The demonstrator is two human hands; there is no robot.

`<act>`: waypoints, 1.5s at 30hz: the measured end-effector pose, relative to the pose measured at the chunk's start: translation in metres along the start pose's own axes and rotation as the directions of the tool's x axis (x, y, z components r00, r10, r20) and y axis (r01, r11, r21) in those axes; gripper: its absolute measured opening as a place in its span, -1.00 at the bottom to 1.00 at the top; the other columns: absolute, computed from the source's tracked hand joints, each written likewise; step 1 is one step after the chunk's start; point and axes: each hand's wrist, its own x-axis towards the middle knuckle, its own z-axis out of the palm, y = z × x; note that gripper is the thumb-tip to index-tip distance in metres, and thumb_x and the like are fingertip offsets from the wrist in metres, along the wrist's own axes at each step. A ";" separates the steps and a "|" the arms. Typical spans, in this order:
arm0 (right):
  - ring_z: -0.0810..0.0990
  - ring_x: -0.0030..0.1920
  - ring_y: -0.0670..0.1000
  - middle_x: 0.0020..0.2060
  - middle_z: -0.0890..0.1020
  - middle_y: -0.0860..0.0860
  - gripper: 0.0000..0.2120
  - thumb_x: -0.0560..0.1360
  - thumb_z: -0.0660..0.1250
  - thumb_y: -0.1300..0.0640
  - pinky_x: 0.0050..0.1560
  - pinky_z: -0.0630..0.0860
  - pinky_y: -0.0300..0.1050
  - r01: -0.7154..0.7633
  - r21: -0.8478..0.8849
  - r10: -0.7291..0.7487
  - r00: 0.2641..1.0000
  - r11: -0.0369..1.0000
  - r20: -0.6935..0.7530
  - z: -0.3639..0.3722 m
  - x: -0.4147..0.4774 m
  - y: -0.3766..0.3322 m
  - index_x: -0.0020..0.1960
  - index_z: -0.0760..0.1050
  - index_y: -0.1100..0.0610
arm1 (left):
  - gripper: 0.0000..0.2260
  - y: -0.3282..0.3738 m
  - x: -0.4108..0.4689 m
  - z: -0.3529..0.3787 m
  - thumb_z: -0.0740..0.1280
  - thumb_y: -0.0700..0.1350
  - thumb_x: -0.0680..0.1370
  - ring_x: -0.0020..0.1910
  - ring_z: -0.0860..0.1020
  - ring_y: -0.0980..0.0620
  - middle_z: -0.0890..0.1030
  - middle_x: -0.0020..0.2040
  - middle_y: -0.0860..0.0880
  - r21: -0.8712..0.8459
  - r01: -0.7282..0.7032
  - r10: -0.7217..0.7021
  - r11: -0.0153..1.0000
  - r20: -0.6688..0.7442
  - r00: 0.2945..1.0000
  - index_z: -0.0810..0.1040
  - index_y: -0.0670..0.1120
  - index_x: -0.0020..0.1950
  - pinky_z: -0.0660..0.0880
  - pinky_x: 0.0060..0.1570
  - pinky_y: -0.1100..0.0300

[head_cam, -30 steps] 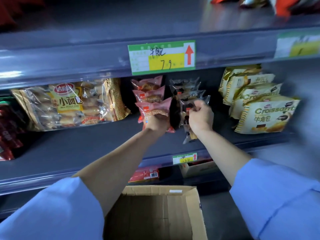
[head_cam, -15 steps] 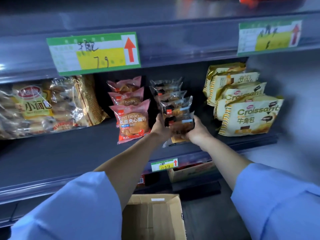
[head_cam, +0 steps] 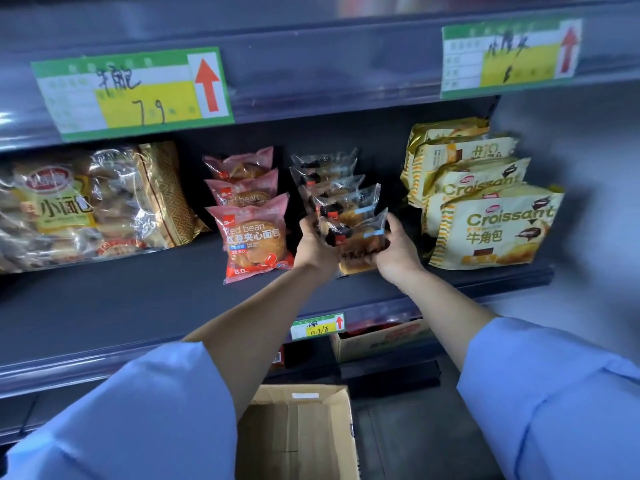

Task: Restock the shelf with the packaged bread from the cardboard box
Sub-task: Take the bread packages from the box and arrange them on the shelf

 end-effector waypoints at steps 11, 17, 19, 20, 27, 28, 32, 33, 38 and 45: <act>0.38 0.40 0.11 0.46 0.34 0.07 -0.32 0.52 0.26 0.35 0.15 0.40 -0.15 -0.060 0.028 0.060 0.998 0.998 -0.017 -0.016 -0.017 -0.008 0.54 0.09 0.06 | -0.48 0.005 -0.016 -0.012 0.27 -0.26 0.55 0.08 0.44 -0.10 0.45 0.27 -0.21 0.097 0.077 -0.080 0.992 0.021 0.997 0.10 -0.21 0.43 0.44 0.02 0.08; 0.37 0.41 0.10 0.45 0.35 0.07 -0.42 0.54 0.23 0.33 0.15 0.36 -0.18 -0.022 0.039 0.024 0.999 0.999 -0.048 -0.025 -0.041 -0.020 0.51 0.18 0.12 | -0.49 0.006 -0.034 -0.021 0.33 -0.16 0.53 0.24 0.48 -0.15 0.48 0.27 -0.18 0.080 0.073 -0.073 0.994 0.002 0.997 0.18 -0.23 0.40 0.44 0.13 0.08; 0.39 0.39 0.11 0.43 0.37 0.08 -0.47 0.54 0.23 0.30 0.16 0.38 -0.15 0.000 0.030 0.001 0.999 1.000 -0.052 -0.028 -0.051 -0.027 0.49 0.24 0.14 | -0.49 0.009 -0.044 -0.027 0.33 -0.18 0.52 0.24 0.49 -0.16 0.50 0.27 -0.18 0.094 0.079 -0.080 0.992 0.007 0.997 0.21 -0.21 0.40 0.46 0.09 0.09; 0.40 0.37 0.11 0.41 0.40 0.09 -0.50 0.54 0.23 0.29 0.16 0.39 -0.13 0.012 0.027 -0.011 0.998 1.000 -0.058 -0.029 -0.056 -0.030 0.47 0.27 0.16 | -0.49 0.011 -0.049 -0.030 0.32 -0.20 0.51 0.24 0.50 -0.17 0.50 0.28 -0.18 0.097 0.084 -0.086 0.992 0.015 0.996 0.22 -0.20 0.41 0.47 0.07 0.09; 0.46 0.32 0.08 0.37 0.45 0.08 -0.54 0.54 0.23 0.28 0.08 0.35 -0.21 0.026 0.065 -0.023 0.998 0.998 -0.058 -0.031 -0.090 -0.050 0.44 0.33 0.16 | -0.50 0.015 -0.083 -0.054 0.34 -0.23 0.49 0.02 0.53 -0.15 0.54 0.13 -0.21 0.064 0.085 -0.088 0.994 0.035 0.996 0.29 -0.22 0.40 0.50 0.06 0.06; 0.46 0.32 0.07 0.37 0.46 0.07 -0.54 0.54 0.23 0.28 0.08 0.36 -0.21 0.020 0.077 -0.015 0.998 0.997 -0.060 -0.030 -0.095 -0.052 0.44 0.34 0.15 | -0.54 0.015 -0.089 -0.057 0.34 -0.23 0.50 -0.04 0.50 -0.12 0.53 0.05 -0.18 0.049 0.085 -0.087 0.995 0.039 0.995 0.32 -0.22 0.36 0.48 0.00 0.08; 0.49 0.25 0.04 0.33 0.49 0.07 -0.58 0.54 0.24 0.26 0.07 0.38 -0.22 0.018 0.089 -0.013 0.998 0.996 -0.054 -0.027 -0.119 -0.057 0.40 0.39 0.16 | -0.74 0.008 -0.108 -0.069 0.32 -0.29 0.48 -0.13 0.44 -0.09 0.46 -0.18 -0.10 -0.011 0.087 -0.086 0.996 0.047 0.995 0.36 -0.13 0.11 0.40 -0.13 0.11; 0.49 0.25 0.04 0.33 0.49 0.07 -0.59 0.55 0.24 0.26 0.09 0.37 -0.22 0.016 0.089 -0.011 0.999 0.996 -0.049 -0.026 -0.125 -0.058 0.39 0.39 0.17 | -0.77 0.004 -0.112 -0.072 0.31 -0.30 0.47 -0.14 0.43 -0.09 0.45 -0.20 -0.09 -0.012 0.084 -0.084 0.996 0.050 0.995 0.35 -0.13 0.07 0.40 -0.13 0.11; 0.46 0.32 0.08 0.34 0.49 0.08 -0.61 0.56 0.25 0.21 0.24 0.35 -0.16 0.009 0.055 -0.006 0.999 0.998 -0.050 -0.019 -0.163 -0.063 0.39 0.41 0.19 | -0.80 -0.010 -0.138 -0.087 0.26 -0.34 0.48 -0.18 0.41 -0.06 0.45 -0.20 -0.09 -0.003 0.066 -0.066 0.998 0.070 0.995 0.46 -0.15 0.08 0.40 -0.14 0.11; 0.48 0.28 0.14 0.30 0.52 0.14 -0.65 0.56 0.26 0.19 0.25 0.40 -0.06 -0.032 -0.004 0.032 0.999 0.999 -0.044 0.001 -0.232 -0.061 0.33 0.46 0.23 | -0.59 -0.041 -0.187 -0.109 0.26 -0.36 0.47 -0.13 0.44 -0.10 0.45 -0.09 -0.15 -0.028 0.051 -0.048 0.998 0.113 0.992 0.38 -0.23 0.32 0.41 -0.14 0.09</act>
